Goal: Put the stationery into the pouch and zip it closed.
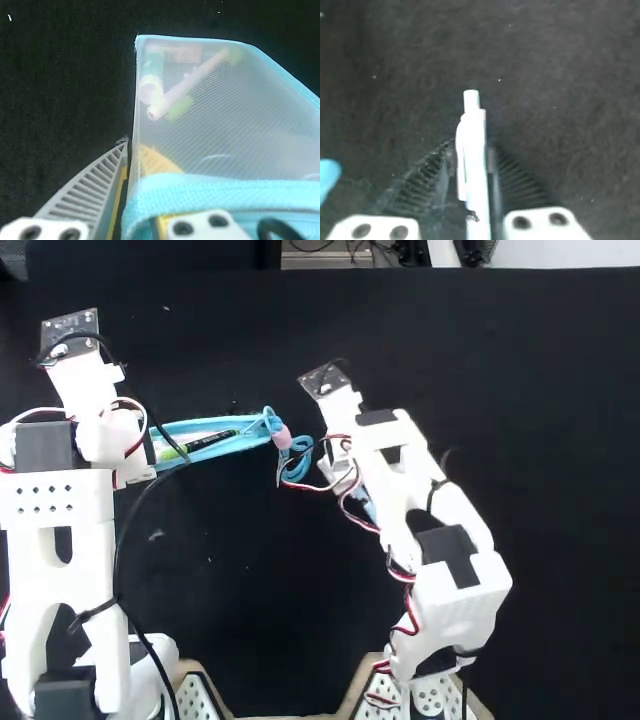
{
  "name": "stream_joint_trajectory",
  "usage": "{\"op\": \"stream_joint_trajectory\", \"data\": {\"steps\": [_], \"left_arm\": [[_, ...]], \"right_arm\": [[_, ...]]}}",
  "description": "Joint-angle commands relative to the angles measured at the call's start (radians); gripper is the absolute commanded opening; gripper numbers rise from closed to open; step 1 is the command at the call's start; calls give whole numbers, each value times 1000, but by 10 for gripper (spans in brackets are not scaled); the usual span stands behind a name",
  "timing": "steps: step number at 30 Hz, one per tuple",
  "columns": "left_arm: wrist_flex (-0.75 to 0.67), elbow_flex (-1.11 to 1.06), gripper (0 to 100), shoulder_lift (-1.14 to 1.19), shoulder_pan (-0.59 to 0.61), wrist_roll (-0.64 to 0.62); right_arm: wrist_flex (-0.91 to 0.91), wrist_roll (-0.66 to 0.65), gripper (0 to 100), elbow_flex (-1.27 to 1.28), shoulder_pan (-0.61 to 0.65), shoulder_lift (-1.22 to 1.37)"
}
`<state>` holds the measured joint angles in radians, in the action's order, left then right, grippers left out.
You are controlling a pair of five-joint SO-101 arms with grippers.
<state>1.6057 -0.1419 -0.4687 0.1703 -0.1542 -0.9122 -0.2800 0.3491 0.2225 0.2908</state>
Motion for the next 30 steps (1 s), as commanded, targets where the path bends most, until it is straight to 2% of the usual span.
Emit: {"op": "stream_joint_trajectory", "data": {"steps": [1,8,12,19,24,30], "left_arm": [[-3,-22,30,2,15,-2],[-3,-22,30,2,15,-2],[-3,-22,30,2,15,-2],[-3,-22,30,2,15,-2],[-3,-22,30,2,15,-2],[-3,-22,30,2,15,-2]], "right_arm": [[-15,-2,9,-33,-49,-33],[-272,-8,10,-143,-250,-222],[-315,-15,11,-177,-331,-197],[-319,-84,37,-268,-319,53],[-559,-84,160,-558,-318,237],[-776,-101,134,-961,-318,483]]}}
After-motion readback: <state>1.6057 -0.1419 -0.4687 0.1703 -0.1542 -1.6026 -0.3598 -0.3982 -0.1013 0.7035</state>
